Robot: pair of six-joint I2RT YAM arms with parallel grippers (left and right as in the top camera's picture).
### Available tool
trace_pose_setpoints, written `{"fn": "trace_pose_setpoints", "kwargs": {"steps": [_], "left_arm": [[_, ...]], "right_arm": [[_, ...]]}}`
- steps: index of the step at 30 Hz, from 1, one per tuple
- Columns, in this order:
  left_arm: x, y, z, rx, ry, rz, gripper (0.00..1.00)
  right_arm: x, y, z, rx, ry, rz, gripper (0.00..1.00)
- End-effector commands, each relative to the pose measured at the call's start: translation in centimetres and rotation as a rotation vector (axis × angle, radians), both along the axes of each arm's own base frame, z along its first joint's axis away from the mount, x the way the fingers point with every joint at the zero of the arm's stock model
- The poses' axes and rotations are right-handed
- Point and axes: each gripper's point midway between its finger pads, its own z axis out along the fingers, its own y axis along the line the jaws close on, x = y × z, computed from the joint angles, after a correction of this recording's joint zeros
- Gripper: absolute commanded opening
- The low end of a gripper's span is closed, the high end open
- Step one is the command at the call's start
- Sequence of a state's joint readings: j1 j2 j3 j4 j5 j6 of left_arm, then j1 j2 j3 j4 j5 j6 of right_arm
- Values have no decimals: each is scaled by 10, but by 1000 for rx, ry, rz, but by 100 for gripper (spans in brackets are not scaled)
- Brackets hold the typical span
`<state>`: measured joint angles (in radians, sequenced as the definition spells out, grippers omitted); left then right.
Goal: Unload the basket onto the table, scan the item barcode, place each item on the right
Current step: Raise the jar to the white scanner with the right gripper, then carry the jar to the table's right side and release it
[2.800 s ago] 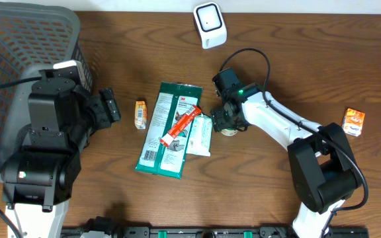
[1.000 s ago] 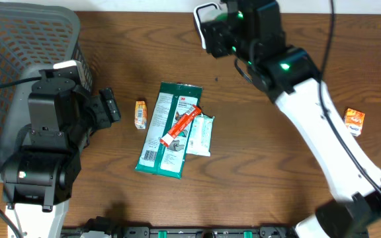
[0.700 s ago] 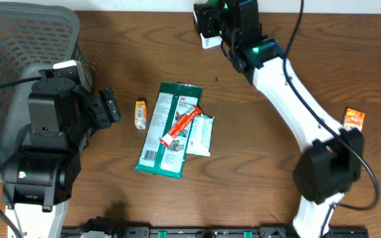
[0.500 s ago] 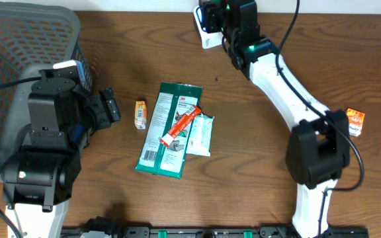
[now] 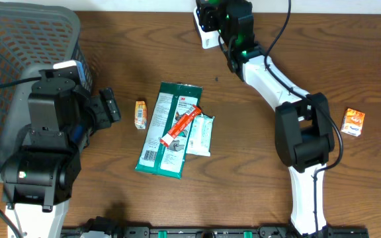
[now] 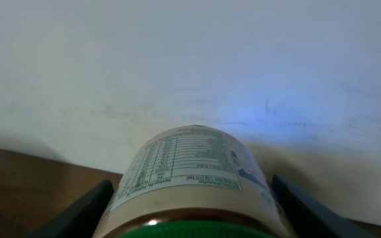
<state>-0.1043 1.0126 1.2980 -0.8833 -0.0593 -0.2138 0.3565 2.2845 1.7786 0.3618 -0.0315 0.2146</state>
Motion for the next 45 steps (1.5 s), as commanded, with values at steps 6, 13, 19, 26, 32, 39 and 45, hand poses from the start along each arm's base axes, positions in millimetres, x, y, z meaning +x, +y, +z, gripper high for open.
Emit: {"fn": "trace_pose_setpoints", "kwargs": {"steps": [6,13,19,26,32,39,45], "left_arm": [[0,3,4,-2,-11,14,87],[0,3,4,-2,-11,14,87],[0,3,4,-2,-11,14,87],[0,3,4,-2,-11,14,87],[0,3,4,-2,-11,14,87],[0,3,4,-2,-11,14,87],[0,3,4,-2,-11,14,87]], "right_arm": [[4,-23,33,6,-57,-24,1],[-55,-45,95,-51,109,-27,1],[-157,-83,100,-284,375,1,1],[-244,-145,62,-509,711,-102,1],[-285,-178,4,-616,972,-149,1],[-295,-206,-72,-607,1087,-274,1],[-301,-256,-123,-560,1122,-443,1]]}}
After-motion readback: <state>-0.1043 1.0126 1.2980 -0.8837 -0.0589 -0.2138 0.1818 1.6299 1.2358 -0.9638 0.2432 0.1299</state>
